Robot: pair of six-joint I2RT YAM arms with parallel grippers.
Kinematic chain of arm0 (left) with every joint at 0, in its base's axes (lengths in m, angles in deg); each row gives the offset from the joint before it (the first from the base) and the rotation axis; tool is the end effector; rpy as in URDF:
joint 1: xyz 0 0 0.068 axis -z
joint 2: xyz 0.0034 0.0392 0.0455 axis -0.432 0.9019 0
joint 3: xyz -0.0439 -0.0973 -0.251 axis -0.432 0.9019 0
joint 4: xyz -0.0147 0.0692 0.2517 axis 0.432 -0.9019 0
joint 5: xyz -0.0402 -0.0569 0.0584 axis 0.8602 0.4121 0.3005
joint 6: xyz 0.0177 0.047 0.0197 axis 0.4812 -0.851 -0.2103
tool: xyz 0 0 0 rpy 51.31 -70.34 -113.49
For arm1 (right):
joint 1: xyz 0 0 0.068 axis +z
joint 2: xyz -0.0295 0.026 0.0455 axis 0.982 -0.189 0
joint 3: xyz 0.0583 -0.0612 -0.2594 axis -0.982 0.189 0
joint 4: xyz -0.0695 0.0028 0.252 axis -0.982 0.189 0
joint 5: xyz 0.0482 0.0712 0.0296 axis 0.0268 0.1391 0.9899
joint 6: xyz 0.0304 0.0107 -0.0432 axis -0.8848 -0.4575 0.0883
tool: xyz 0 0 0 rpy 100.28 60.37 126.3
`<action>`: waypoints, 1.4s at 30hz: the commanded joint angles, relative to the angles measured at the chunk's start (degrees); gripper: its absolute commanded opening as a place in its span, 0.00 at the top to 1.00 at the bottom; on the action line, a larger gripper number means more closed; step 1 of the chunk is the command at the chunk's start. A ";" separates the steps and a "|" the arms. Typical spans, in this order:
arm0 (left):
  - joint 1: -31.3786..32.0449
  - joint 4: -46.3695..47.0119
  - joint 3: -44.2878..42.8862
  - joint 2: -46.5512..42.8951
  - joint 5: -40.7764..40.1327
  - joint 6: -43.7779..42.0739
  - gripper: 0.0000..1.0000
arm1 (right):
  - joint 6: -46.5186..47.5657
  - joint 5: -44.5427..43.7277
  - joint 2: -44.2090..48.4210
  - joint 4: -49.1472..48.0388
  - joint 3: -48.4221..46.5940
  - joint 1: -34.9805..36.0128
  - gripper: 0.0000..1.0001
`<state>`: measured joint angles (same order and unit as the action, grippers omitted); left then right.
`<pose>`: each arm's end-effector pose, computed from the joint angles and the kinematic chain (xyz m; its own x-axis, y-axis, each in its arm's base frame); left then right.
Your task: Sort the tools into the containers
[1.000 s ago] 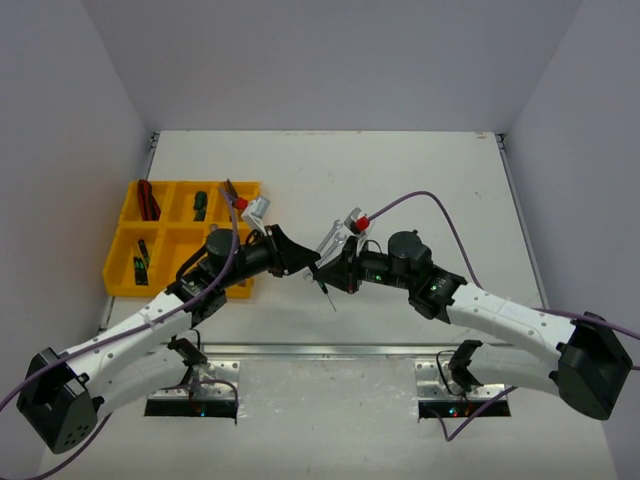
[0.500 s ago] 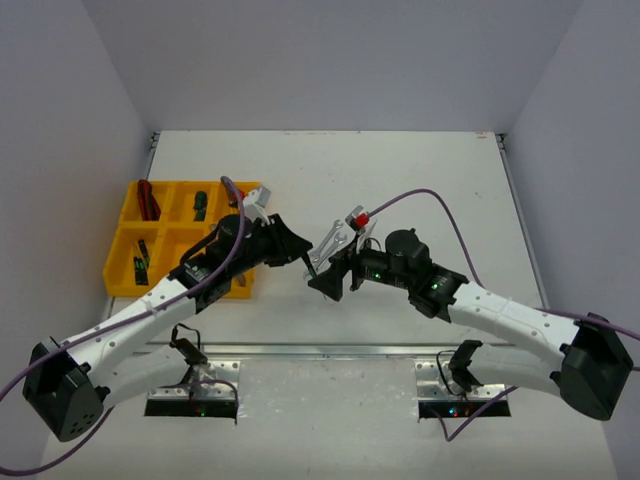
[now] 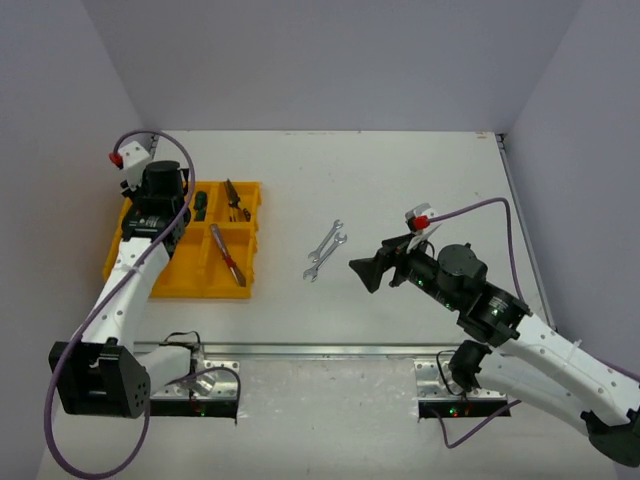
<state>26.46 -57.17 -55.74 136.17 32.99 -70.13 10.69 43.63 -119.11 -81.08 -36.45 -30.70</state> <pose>0.2424 0.0211 0.3266 -0.2995 -0.2113 -0.9304 -0.7166 0.6937 0.0731 0.1188 0.1266 0.3066 -0.3763 0.2051 -0.9035 -0.5435 0.7409 0.3946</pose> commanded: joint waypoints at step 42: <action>-17.03 -0.81 9.92 -29.76 46.84 10.34 0.00 | -38.02 -17.75 -56.09 31.17 -31.65 -3.63 0.02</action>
<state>9.50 -58.34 -55.75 113.47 60.23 -59.92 -15.64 31.24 -167.30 -60.47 -58.46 -33.23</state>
